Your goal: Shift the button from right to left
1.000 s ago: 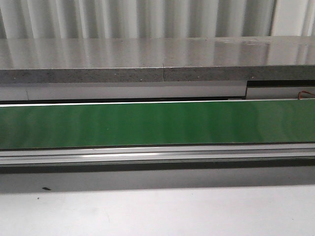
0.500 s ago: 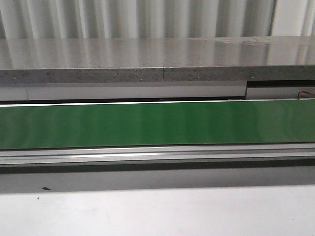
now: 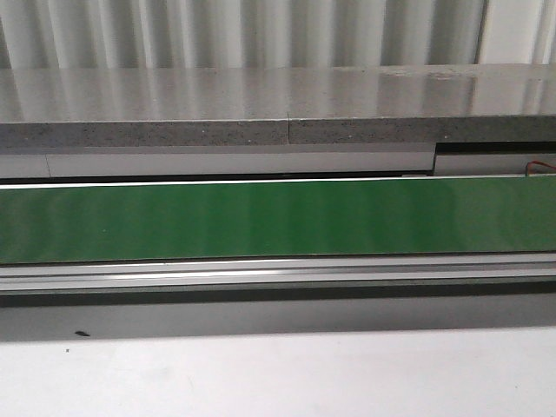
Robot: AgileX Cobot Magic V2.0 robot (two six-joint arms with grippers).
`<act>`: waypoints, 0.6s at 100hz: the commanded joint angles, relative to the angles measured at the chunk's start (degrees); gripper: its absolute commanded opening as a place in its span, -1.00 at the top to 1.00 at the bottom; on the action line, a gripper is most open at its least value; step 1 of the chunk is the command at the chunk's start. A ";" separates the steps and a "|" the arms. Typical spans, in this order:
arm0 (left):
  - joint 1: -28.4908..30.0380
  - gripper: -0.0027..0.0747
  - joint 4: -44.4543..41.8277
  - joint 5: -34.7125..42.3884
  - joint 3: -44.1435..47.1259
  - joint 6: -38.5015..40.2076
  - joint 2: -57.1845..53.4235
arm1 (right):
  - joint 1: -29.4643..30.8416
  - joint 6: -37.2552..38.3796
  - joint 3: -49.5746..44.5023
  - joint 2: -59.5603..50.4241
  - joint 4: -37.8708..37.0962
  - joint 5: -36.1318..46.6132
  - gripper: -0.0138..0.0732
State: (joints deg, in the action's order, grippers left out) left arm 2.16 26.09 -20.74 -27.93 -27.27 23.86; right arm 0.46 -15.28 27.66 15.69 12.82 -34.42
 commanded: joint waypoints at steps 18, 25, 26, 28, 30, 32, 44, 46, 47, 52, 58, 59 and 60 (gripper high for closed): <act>-0.46 0.99 1.33 4.14 4.30 -0.21 -6.70 | -0.14 -0.41 1.44 0.46 0.62 4.28 0.84; -0.46 0.99 1.50 4.40 6.06 -0.07 -7.25 | -0.14 -0.41 1.44 0.46 0.62 4.28 0.84; -0.46 0.99 1.50 4.56 6.24 0.08 -7.35 | -0.14 -0.41 1.44 0.46 0.62 4.28 0.84; -0.46 0.99 1.31 4.91 6.73 0.43 -7.50 | -0.14 -0.41 1.44 0.46 0.62 4.28 0.84; -0.46 0.99 0.51 5.28 7.28 0.83 -7.48 | -0.14 -0.41 1.44 0.46 0.62 4.28 0.84; -0.46 0.99 -1.13 6.12 8.04 2.52 -7.77 | -0.14 -0.41 1.44 0.46 0.62 4.28 0.84; -0.70 0.99 -13.15 7.28 10.86 16.31 -9.83 | -0.14 -0.41 1.44 0.46 0.62 4.28 0.84; -0.88 0.99 -14.15 7.64 11.48 18.31 -10.49 | -0.14 -0.41 1.44 0.46 0.62 4.28 0.84; -0.84 0.99 -15.16 7.97 11.72 19.30 -10.87 | -0.14 -0.41 1.44 0.46 0.62 4.28 0.84; -1.41 0.99 -18.05 10.38 13.55 20.67 -12.34 | -0.14 -0.41 1.44 0.46 0.62 4.28 0.84; -1.99 0.99 -21.37 14.36 16.34 21.42 -13.92 | -0.14 -0.41 1.44 0.46 0.62 4.28 0.84; -1.96 0.99 -21.65 15.35 16.66 21.44 -14.29 | -0.14 -0.41 1.44 0.46 0.62 4.28 0.84; -2.06 0.99 -21.92 15.83 17.28 21.44 -14.49 | -0.14 -0.41 1.44 0.46 0.62 4.28 0.84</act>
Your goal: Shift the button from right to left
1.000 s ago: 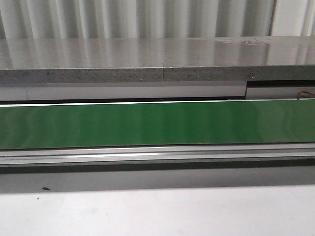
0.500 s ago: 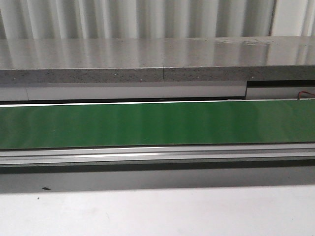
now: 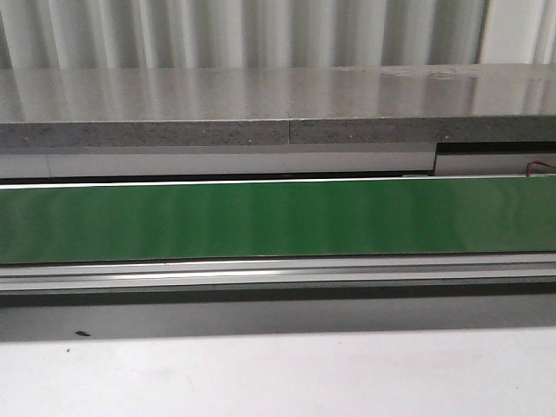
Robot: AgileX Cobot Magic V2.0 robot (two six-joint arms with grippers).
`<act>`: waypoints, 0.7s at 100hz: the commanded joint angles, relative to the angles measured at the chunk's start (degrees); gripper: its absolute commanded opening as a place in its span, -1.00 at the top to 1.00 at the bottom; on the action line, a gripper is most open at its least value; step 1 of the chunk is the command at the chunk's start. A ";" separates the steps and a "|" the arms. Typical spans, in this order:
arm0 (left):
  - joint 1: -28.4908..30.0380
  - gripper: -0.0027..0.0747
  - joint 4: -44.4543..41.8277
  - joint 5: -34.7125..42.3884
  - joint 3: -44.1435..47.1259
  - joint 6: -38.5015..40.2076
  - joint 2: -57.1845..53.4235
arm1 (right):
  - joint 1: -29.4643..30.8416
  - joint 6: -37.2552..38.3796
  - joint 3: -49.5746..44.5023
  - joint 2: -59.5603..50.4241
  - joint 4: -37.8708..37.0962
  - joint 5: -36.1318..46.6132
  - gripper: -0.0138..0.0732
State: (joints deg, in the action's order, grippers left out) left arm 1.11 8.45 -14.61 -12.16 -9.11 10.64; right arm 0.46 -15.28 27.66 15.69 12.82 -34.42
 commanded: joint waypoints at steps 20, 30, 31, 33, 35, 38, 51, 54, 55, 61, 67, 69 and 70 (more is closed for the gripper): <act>-1.51 0.99 -7.82 15.39 8.73 4.53 -7.96 | -0.14 -0.41 1.44 0.46 0.62 4.28 0.84; -1.51 0.99 -13.02 16.80 12.47 9.74 -11.59 | -0.14 -0.41 1.44 0.46 0.62 4.28 0.84; -1.51 0.99 -13.45 17.06 12.75 10.03 -12.18 | -0.14 -0.41 1.44 0.46 0.62 4.28 0.84; -1.51 0.99 -13.57 17.31 13.62 10.61 -12.76 | -0.14 -0.41 1.44 0.46 0.62 4.28 0.84; -1.51 0.99 -13.44 18.11 14.56 10.62 -12.94 | -0.14 -0.41 1.44 0.46 0.62 4.28 0.84; -1.51 0.99 -13.01 17.59 14.81 10.62 -12.71 | -0.14 -0.41 1.44 0.46 0.62 4.28 0.84; -1.51 0.99 -12.86 15.67 14.64 10.34 -12.71 | -0.14 -0.41 1.44 0.52 0.62 4.26 0.84; -1.51 0.99 -12.86 15.57 14.64 10.26 -12.71 | -0.14 -0.41 1.44 0.52 0.62 4.26 0.84; -1.51 0.99 -12.86 15.40 14.64 10.26 -12.71 | -0.14 -0.41 1.44 0.52 0.62 4.26 0.84; -1.51 0.99 -12.86 14.61 14.64 10.26 -12.71 | -0.14 -0.41 1.44 0.52 0.62 4.26 0.84; -1.51 0.99 -12.86 12.49 14.64 10.26 -12.71 | -0.14 -0.41 1.44 0.52 0.62 4.26 0.84; -1.51 0.99 -12.86 11.83 14.64 10.26 -12.71 | -0.14 -0.41 1.44 0.52 0.62 4.26 0.84; -1.51 0.99 -12.86 11.83 14.64 10.26 -12.71 | -0.14 -0.41 1.44 0.52 0.62 4.26 0.84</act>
